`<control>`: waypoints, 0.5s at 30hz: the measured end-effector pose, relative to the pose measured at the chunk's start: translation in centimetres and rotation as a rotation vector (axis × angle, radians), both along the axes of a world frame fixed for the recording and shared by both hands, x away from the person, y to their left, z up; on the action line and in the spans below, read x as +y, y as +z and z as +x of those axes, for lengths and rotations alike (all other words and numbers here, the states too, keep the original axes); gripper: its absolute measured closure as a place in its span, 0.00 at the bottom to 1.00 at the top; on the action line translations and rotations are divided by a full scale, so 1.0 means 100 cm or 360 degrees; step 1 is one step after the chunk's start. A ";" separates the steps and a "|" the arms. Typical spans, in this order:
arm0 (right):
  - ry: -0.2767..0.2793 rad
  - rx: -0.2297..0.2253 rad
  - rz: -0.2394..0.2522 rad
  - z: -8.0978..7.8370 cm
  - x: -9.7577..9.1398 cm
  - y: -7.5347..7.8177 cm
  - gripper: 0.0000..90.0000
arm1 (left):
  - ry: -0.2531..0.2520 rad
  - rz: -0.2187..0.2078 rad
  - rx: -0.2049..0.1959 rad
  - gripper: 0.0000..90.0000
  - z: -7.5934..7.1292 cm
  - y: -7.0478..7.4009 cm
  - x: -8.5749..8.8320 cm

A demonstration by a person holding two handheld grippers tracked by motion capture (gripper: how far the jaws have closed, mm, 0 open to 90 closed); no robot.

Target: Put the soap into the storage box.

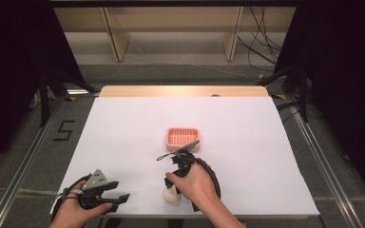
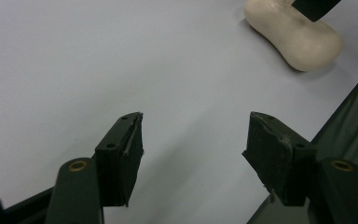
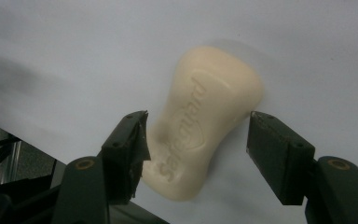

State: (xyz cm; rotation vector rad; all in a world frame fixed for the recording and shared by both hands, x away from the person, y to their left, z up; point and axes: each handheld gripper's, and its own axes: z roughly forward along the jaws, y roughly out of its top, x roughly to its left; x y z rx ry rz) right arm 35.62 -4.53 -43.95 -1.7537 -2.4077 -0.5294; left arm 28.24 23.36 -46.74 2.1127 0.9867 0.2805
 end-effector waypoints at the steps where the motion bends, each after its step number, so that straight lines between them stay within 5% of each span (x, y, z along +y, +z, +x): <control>1: -0.0055 0.0041 -0.0028 -0.001 0.002 0.001 0.42 | -0.0002 0.0000 0.0000 0.40 0.000 0.000 0.000; 4: -0.0022 0.0065 -0.0018 0.000 0.004 0.000 0.41 | -0.0004 0.0000 -0.0003 0.40 0.000 0.000 0.000; 5: -0.0018 0.0017 -0.0005 0.000 0.005 -0.003 0.41 | -0.0025 0.0009 -0.0018 0.40 0.001 0.000 0.001; 6: -0.0057 0.0108 -0.0056 0.000 0.007 -0.001 0.40 | -0.0024 0.0009 -0.0016 0.40 0.001 0.000 0.001; 10: -0.0073 0.0077 -0.0069 0.000 0.010 -0.006 0.38 | -0.0028 0.0014 -0.0016 0.40 0.000 0.001 0.001; 12: -0.0003 0.0089 -0.0068 0.002 0.010 -0.007 0.38 | -0.0030 0.0014 -0.0017 0.40 0.000 0.001 0.001; 13: -0.0066 0.0146 -0.0083 0.001 0.014 -0.006 0.38 | -0.0031 0.0015 -0.0016 0.40 0.000 0.001 0.001; 15: -0.0003 0.0101 -0.0075 0.003 0.014 -0.009 0.38 | -0.0026 0.0011 -0.0020 0.40 0.001 0.000 0.000</control>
